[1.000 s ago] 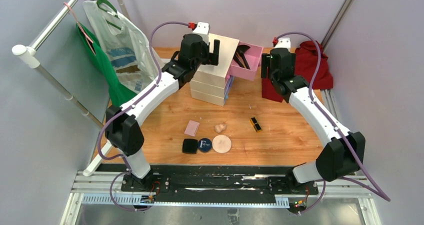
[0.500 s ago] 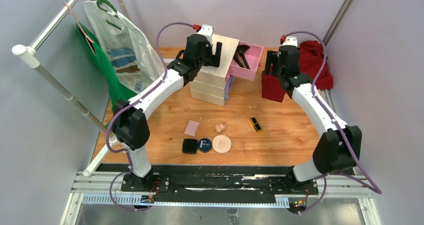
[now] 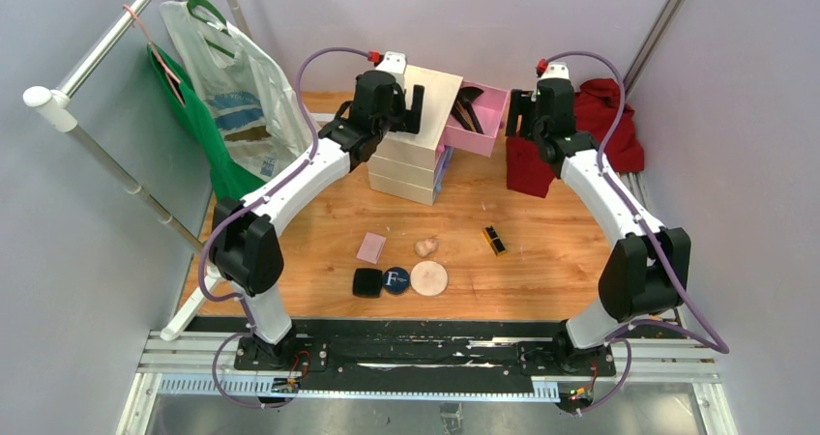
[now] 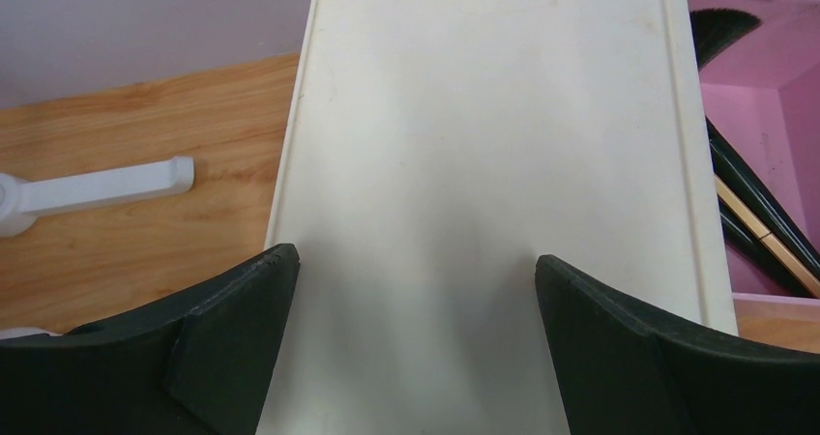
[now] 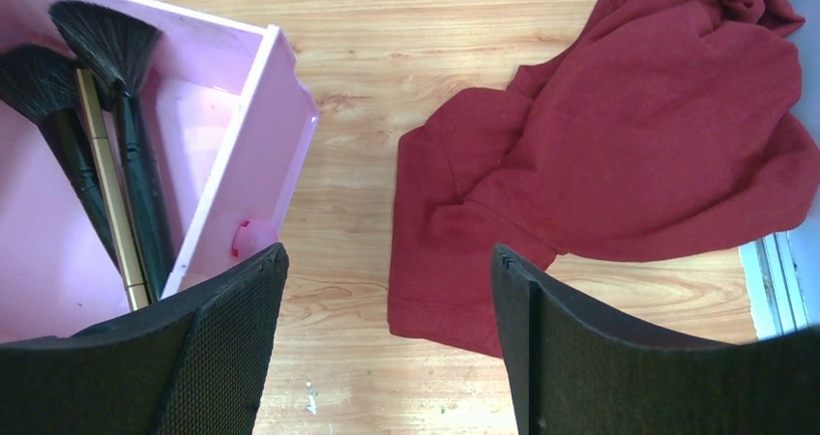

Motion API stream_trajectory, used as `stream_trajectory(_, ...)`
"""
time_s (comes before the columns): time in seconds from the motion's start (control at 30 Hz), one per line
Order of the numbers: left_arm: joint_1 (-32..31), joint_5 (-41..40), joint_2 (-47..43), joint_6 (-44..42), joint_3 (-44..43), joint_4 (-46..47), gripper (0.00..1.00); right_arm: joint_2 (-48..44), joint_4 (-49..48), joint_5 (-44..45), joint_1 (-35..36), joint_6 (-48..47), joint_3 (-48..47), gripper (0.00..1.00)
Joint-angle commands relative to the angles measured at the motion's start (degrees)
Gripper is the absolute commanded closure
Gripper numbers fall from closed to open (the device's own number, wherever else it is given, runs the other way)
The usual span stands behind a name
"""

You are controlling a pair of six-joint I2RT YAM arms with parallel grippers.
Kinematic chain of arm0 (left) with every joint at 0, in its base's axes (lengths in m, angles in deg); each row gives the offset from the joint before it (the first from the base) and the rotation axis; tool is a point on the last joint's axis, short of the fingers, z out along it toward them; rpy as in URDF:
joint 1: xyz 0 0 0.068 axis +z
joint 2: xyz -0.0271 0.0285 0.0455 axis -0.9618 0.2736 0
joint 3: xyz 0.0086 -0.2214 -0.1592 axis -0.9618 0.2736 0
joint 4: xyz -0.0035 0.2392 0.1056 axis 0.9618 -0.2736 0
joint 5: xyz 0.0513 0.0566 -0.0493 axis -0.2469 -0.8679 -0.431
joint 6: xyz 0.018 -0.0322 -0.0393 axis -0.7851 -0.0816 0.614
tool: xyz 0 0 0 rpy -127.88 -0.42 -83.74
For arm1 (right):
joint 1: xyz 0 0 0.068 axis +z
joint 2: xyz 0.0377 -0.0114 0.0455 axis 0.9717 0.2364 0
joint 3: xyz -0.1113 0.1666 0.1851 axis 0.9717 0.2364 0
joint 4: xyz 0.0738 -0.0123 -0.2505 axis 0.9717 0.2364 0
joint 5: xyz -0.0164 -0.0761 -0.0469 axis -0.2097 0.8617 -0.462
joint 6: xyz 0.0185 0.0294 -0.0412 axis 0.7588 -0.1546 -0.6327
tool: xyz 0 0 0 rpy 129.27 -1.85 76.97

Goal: Organize the makeup
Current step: Close the drawer in the storage box.

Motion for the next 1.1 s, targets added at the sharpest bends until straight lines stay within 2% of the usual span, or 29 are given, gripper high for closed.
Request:
stream_trajectory(0.0, 0.7, -0.1, -1.0, 0.7, 0.6, -2.9, 0.02, 0.8, -0.6, -1.8, -0.9, 0.1, -2.9, 0.24)
stream_trajectory(0.37, 0.8, 1.4, -0.2, 2.2, 1.6, -2.4, 0.02, 6.3, -2.9, -13.2, -0.8, 1.4, -7.2, 0.24)
stream_trajectory(0.6, 0.8, 0.8, -0.3, 2.0, 0.6, -2.8, 0.02, 6.1, -3.5, -13.7, -0.9, 1.2, -7.0, 0.24)
stream_trajectory(0.77, 1.6, -2.2, -0.3, 1.8, -3.9, -6.2, 0.02, 6.3, -3.1, -14.1, -0.9, 1.1, -7.4, 0.24)
stream_trajectory(0.93, 5.1, -3.3, -0.8, 4.0, -7.2, -8.9, 0.02, 6.5, -2.8, -14.4, -0.9, 1.0, -7.8, 0.24)
stream_trajectory(1.07, 8.1, -6.0, -1.4, 6.4, -5.8, -8.5, 0.02, 6.9, -2.6, -14.6, -0.9, 1.1, -8.0, 0.24)
